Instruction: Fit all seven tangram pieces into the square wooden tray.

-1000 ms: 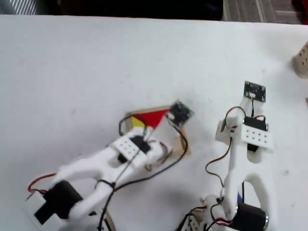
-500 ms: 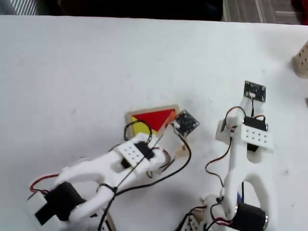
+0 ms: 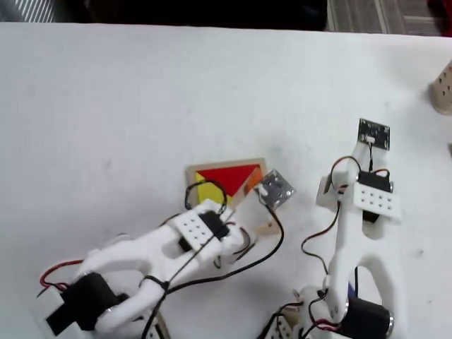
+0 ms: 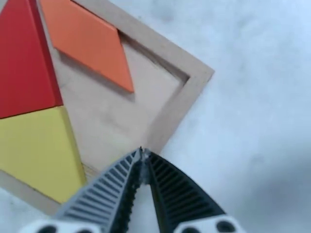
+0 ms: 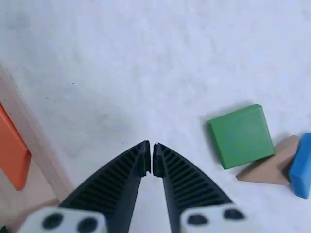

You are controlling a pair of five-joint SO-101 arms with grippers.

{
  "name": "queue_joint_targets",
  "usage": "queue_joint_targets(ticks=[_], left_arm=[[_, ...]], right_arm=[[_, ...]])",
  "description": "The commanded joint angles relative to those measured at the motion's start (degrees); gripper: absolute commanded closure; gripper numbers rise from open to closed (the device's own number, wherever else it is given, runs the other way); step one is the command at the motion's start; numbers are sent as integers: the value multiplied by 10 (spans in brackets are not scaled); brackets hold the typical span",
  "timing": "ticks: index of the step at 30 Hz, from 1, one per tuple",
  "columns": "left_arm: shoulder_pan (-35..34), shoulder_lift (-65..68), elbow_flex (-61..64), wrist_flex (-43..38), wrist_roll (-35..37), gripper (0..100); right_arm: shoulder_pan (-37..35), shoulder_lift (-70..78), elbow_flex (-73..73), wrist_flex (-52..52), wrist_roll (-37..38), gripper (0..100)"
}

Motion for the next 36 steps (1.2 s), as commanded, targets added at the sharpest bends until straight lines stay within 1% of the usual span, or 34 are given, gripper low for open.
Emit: queue_joint_targets(ticks=[1, 11, 14, 17, 19, 21, 23, 26, 31, 33, 36], left_arm=[[9, -9, 4, 38, 1, 980], [7, -9, 8, 46, 1, 980], [-13, -14, -7, 34, 4, 980], [-62, -31, -31, -9, 7, 980], [-89, -31, -29, -57, 30, 980], [-104, -19, -18, -97, 55, 980], [-108, 5, -15, -108, 50, 980], [-99, 31, -18, -96, 31, 980], [-73, 19, -25, 0, -9, 980], [-63, 19, -20, 29, -18, 980], [-65, 15, -3, 55, -18, 980]], right_arm=[[6, 2, -2, -9, 8, 978], [6, 2, -2, -9, 8, 978], [6, 2, -2, -9, 8, 978], [6, 2, -2, -9, 8, 978], [6, 2, -2, -9, 8, 978], [7, 2, -2, -9, 8, 978], [7, 2, -2, -9, 8, 978], [7, 2, -2, -9, 8, 978], [7, 2, -2, -9, 8, 978], [7, 2, -2, -9, 8, 978], [7, 2, -2, -9, 8, 978]])
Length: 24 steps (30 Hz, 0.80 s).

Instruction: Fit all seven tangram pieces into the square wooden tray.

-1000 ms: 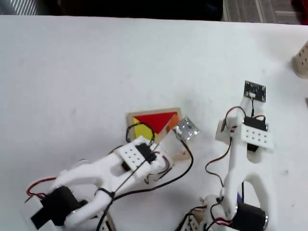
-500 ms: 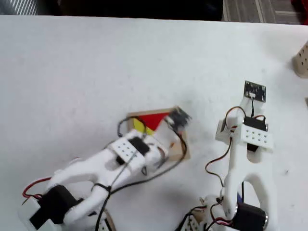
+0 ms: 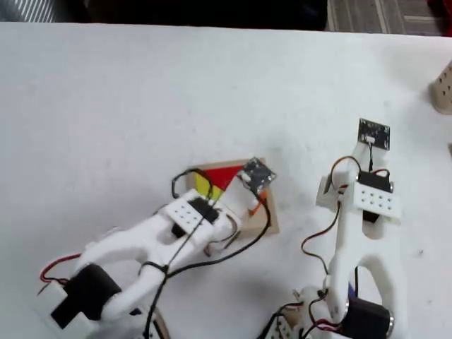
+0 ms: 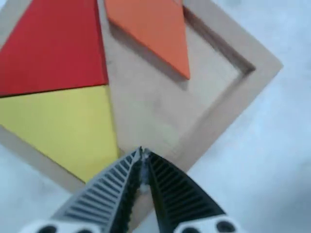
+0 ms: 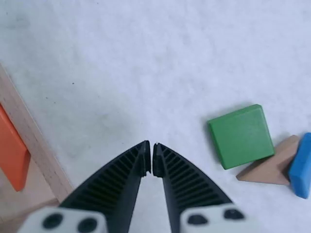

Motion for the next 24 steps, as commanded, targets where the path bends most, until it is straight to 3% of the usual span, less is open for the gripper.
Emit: queue_joint_targets(ticks=[1, 10, 15, 19, 24], left_arm=[[5, -13, 12, 43, -6, 980], [-27, -13, 13, 87, -8, 980], [-28, -13, 14, 111, -61, 980], [-38, -16, 9, 112, -63, 980], [-34, -98, -18, 112, -54, 980]], right_arm=[[7, 2, -2, -9, 8, 978], [7, 2, -2, -9, 8, 978], [7, 2, -2, -9, 8, 978], [7, 2, -2, -9, 8, 978], [7, 2, -2, -9, 8, 978]])
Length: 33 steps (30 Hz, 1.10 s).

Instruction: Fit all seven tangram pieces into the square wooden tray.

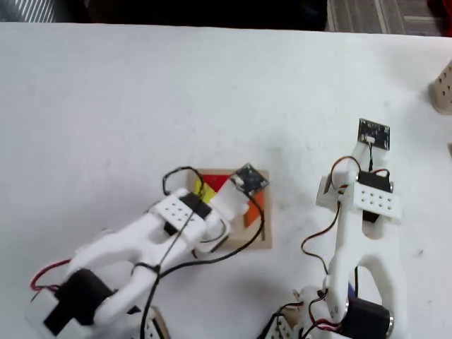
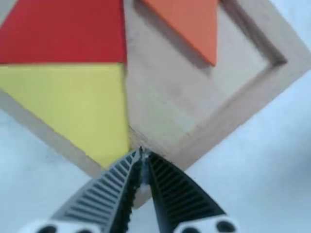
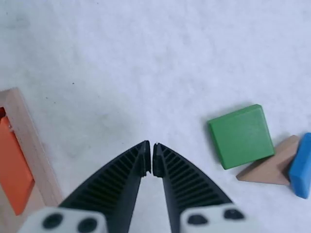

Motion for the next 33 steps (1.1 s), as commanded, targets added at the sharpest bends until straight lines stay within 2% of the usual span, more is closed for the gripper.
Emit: queue_joint_targets(ticks=[1, 4, 8, 10, 13, 19, 22, 33], left_arm=[[2, -80, -27, 7, 20, 980], [25, -138, -25, -44, 81, 980], [77, -146, 22, -185, 147, 980], [105, -125, 46, -247, 168, 980], [131, -55, 47, -298, 184, 980], [130, 87, -31, -293, 186, 980], [130, 90, -47, -265, 185, 980], [85, 87, -61, -272, 182, 980]], right_arm=[[7, 2, -2, -9, 8, 978], [7, 2, -2, -11, 8, 978], [15, 2, -2, -16, 8, 978], [22, 2, -2, -17, 8, 978], [22, 2, -2, -17, 8, 978], [22, 2, -2, -17, 8, 978], [22, 2, -2, -17, 8, 978], [20, 2, -2, -17, 8, 978]])
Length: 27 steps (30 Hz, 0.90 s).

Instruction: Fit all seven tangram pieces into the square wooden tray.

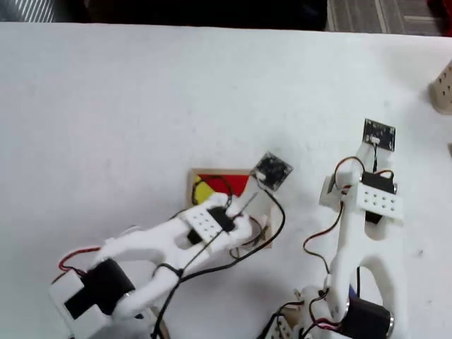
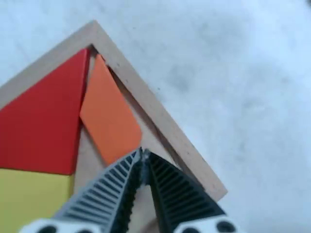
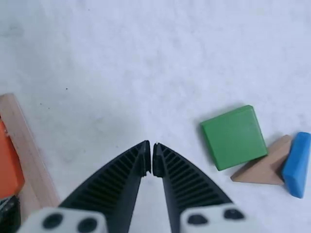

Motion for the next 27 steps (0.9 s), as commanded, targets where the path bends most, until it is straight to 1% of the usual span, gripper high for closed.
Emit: queue_joint_targets(ticks=[1, 6, 10, 13, 15, 19, 21, 24, 27], left_arm=[[-1, -9, -32, 0, 1, 980], [31, -64, -19, 18, 1, 980], [29, -115, 4, 40, 1, 980], [0, -138, 38, 36, 1, 980], [-32, -144, 56, 35, 1, 980], [-87, -143, 65, 35, 0, 980], [-92, -142, 64, 35, -9, 980], [-80, -142, 63, 34, -32, 980], [-73, -142, 64, 34, -33, 980]], right_arm=[[5, 2, -2, -10, 8, 978], [5, 2, -2, -10, 8, 978], [6, 2, -2, -10, 8, 978], [6, 2, -2, -10, 8, 978], [6, 2, -2, -10, 8, 978], [6, 2, -2, -10, 8, 978], [6, 2, -2, -10, 8, 978], [7, 2, -2, -10, 8, 978], [7, 2, -2, -10, 8, 978]])
